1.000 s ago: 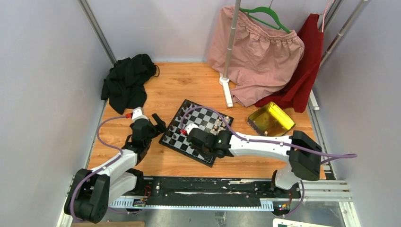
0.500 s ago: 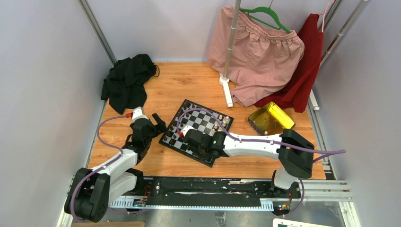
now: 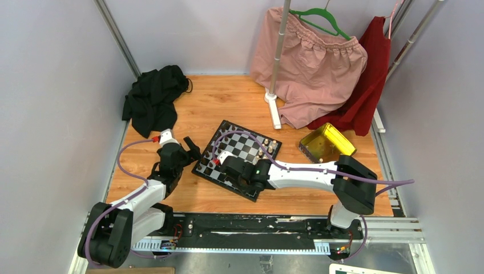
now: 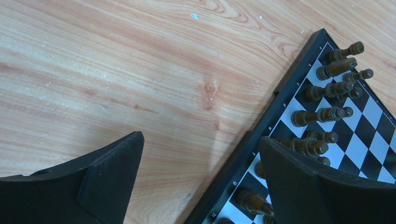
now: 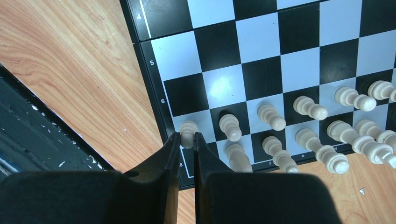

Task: Set up the chess pieces on the board
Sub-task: Place the chess piece on the chessboard.

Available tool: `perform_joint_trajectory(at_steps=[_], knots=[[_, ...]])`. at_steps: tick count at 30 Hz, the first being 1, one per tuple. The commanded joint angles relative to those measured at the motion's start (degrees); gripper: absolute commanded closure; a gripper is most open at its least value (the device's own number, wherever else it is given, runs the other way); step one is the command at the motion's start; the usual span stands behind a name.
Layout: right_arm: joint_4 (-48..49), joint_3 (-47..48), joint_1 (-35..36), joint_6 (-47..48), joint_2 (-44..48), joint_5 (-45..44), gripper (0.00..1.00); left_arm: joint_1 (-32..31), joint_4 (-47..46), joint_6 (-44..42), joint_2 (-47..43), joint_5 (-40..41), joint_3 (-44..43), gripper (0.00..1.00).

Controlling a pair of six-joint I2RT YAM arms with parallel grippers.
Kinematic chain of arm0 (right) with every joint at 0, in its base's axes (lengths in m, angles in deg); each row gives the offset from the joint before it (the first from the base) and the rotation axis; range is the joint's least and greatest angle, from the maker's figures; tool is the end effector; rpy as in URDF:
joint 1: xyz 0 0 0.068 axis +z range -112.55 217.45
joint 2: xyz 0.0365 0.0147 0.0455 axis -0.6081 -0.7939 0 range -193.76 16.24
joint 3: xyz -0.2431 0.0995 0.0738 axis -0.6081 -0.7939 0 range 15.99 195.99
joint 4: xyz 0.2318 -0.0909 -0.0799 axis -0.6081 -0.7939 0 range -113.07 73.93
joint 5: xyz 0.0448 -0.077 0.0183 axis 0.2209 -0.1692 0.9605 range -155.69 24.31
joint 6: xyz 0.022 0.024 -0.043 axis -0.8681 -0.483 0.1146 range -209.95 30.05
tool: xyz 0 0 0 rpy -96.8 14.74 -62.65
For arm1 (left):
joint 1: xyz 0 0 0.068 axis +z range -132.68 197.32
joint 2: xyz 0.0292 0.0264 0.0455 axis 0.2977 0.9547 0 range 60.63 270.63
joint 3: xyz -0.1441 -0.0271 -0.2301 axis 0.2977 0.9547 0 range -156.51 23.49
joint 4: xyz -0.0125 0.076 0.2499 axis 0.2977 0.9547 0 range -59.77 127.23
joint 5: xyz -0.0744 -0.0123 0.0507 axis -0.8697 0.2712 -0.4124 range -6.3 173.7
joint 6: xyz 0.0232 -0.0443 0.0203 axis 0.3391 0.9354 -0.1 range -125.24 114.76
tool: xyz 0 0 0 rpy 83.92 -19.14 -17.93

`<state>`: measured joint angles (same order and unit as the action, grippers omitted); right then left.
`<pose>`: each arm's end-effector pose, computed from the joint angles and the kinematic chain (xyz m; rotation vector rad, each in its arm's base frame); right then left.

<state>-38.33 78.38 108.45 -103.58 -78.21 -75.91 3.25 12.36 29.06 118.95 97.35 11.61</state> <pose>0.1180 0.3228 0.2089 -1.1543 2.2622 0.3820 0.1854 -0.0377 0.1500 -0.5063 2.0025 -0.2765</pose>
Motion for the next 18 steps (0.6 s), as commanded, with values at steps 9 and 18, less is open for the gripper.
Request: perform_joint_trajectory(at_steps=[9,18], knots=[[0.11,-1.56,0.20,-0.17,-0.82,-2.31,1.00,-0.57,-1.32,-0.99,0.30,0.08,-1.57,0.00],[0.80,-2.10,-0.10,-0.25,-1.33,-1.72,1.00,-0.61,-1.33,-0.99,0.36,0.06,-1.63,0.00]])
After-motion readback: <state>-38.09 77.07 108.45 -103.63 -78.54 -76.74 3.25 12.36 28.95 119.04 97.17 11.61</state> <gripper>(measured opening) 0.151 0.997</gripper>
